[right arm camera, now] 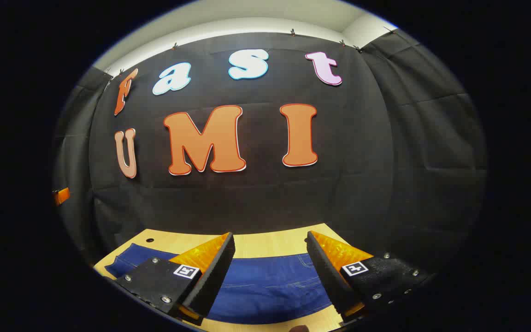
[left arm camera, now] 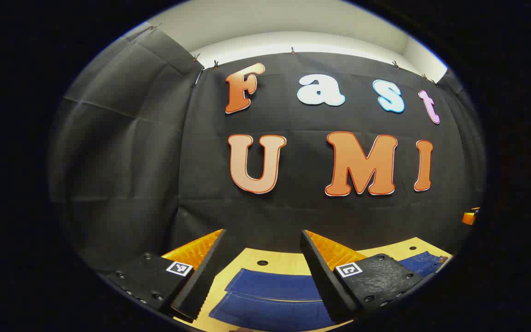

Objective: Grasp the waist and the cuffs of the jeans and fold them to make the two legs overlap; first hold the waist and fold one-third of the jeans toward the cuffs, then hold the cuffs and fold the remaining one-third in the same direction to finish folding.

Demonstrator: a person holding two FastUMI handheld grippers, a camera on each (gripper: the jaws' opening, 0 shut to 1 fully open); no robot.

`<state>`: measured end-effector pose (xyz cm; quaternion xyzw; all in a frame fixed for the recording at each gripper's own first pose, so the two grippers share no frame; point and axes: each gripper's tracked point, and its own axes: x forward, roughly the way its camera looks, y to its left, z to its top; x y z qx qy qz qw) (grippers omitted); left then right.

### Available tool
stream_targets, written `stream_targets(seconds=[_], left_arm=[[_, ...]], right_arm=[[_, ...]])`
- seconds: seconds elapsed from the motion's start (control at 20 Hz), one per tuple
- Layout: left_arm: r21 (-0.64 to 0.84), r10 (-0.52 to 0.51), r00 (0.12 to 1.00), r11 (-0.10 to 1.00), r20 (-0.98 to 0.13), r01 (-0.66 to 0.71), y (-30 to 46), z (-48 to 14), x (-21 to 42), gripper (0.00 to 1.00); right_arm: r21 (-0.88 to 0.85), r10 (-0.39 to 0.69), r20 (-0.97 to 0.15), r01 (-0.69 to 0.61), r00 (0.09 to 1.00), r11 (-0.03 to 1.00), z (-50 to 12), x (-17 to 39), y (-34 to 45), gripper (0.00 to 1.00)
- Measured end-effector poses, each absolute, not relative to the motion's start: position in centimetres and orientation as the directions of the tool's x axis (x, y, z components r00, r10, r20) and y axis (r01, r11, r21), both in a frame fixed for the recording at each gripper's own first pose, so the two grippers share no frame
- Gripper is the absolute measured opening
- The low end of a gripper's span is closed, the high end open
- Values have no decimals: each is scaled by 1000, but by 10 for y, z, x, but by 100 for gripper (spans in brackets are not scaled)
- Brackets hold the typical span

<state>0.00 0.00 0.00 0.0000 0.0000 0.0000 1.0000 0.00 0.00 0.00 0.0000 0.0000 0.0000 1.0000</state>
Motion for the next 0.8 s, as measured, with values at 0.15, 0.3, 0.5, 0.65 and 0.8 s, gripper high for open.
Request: stream_targets(seconds=[0.15,0.3,0.5,0.65,0.8], left_arm=[[18,-10,1000,1000,5,10,3,2,1,97],[-25,-47,999,999,-6,47,-4,2,6,94],[-70,-47,999,997,-27,45,-10,-14,18,94],[-89,-52,998,995,-28,49,-16,-19,15,94],[-78,-51,998,996,-34,48,-15,-21,15,97]], right_arm=[[-3,-9,0,9,1000,1000,2,-2,3,97],[-27,-25,8,25,1000,999,8,-3,2,100],[-60,-33,3,33,999,998,8,-8,-1,96],[-76,-38,-11,37,999,996,2,-5,-3,100],[-61,-29,-23,28,999,998,2,0,1,96]])
